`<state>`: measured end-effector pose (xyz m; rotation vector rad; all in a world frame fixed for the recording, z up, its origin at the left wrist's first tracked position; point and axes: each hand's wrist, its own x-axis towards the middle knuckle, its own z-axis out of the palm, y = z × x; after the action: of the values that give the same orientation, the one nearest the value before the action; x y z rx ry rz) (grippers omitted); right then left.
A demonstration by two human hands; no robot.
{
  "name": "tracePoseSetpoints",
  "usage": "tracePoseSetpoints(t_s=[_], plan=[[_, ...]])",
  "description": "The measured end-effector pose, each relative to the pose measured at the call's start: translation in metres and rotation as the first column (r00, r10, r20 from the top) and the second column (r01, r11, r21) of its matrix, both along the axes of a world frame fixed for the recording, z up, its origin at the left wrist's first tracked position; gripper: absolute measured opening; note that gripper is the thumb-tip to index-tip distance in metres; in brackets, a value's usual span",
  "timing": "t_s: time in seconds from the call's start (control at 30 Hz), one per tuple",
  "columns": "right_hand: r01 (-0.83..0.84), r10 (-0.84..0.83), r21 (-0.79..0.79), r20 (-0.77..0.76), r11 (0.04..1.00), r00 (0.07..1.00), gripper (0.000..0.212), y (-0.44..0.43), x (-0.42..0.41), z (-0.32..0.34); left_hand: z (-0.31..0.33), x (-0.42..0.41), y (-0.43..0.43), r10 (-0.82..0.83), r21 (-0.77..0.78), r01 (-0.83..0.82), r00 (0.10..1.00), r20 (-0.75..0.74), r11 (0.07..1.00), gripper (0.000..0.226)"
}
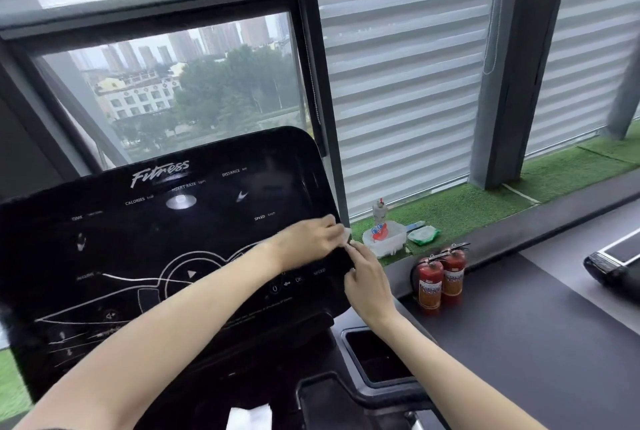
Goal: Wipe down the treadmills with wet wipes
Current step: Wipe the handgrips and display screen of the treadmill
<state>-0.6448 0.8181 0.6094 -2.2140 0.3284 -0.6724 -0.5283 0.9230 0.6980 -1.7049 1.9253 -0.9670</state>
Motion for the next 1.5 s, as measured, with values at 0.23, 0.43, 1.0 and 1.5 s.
tracePoseSetpoints(t_s=[0.23, 0.43, 1.0, 1.5], plan=[[0.012, -0.014, 0.134, 0.014, 0.991, 1.0, 0.054, -0.004, 0.001, -0.003, -0.004, 0.006, -0.006, 0.183, -0.31, -0.231, 0.967, -0.177, 0.922, 0.03], [0.053, -0.081, 0.508, 0.033, 0.859, 0.996, 0.041, -0.012, -0.008, 0.0, -0.01, -0.01, -0.003, 0.078, -0.039, -0.077, 0.997, 0.022, 0.996, 0.034], [0.016, 0.017, 0.459, -0.068, 0.888, 0.998, 0.069, -0.013, -0.022, -0.018, -0.025, -0.019, -0.011, 0.213, -0.218, -0.272, 0.942, -0.259, 0.937, 0.042], [0.037, -0.007, 0.528, -0.06, 0.849, 0.998, 0.067, -0.011, -0.027, -0.022, -0.073, -0.036, 0.003, 0.031, 0.266, -0.007, 0.995, -0.09, 0.964, 0.015]])
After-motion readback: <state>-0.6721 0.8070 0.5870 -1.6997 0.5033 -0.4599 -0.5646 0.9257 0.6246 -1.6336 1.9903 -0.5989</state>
